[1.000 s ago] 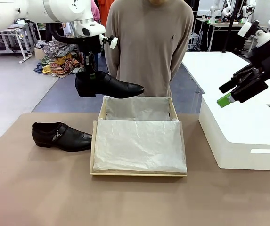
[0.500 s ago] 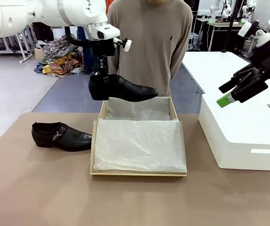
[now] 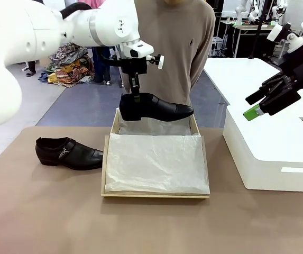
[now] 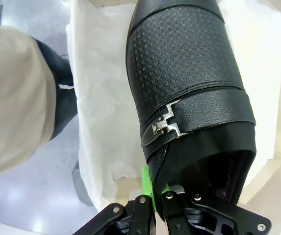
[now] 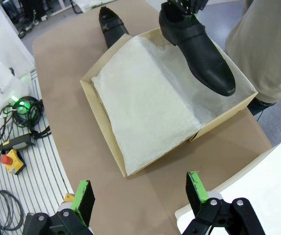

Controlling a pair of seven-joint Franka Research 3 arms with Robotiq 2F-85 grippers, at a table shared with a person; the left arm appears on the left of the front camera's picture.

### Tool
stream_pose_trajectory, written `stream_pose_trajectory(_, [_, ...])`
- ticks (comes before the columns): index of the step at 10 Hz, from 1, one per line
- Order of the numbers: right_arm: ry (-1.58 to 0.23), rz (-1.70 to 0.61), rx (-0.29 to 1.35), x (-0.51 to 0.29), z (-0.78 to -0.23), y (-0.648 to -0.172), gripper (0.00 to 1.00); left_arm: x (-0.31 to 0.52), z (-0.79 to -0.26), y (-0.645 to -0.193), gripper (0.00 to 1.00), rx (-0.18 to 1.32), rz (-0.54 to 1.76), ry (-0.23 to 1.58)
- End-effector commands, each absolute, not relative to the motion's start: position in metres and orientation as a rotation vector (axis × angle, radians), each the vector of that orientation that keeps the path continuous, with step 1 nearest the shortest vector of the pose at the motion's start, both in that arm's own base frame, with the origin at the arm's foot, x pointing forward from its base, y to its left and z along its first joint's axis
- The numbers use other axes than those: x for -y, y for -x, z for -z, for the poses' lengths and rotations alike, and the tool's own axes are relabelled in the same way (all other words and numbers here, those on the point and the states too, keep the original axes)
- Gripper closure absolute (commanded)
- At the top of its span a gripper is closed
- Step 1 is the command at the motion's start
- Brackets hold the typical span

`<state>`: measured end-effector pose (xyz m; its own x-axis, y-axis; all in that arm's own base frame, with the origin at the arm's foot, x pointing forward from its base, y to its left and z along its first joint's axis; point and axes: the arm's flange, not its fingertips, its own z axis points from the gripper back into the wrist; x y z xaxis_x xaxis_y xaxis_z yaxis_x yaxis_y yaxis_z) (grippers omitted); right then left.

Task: Pack the shoes into the box.
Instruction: Place one shoe of the Shoes into the Shoes Box.

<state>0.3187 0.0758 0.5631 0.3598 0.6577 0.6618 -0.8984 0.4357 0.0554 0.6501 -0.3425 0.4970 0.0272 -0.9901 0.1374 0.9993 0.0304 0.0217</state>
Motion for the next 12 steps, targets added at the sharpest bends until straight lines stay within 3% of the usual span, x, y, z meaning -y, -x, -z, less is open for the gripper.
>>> stream_pose_trajectory(1, [-0.476,-1.057,0.631,-0.077,-0.564,-0.320,0.00,0.348,-0.504,-0.668,1.00,0.111,1.513,0.075])
stream_pose_trajectory(12, [-0.476,-1.057,0.631,-0.077,-0.564,-0.320,0.00,0.343,-0.431,-0.689,1.00,0.008,1.478,0.107])
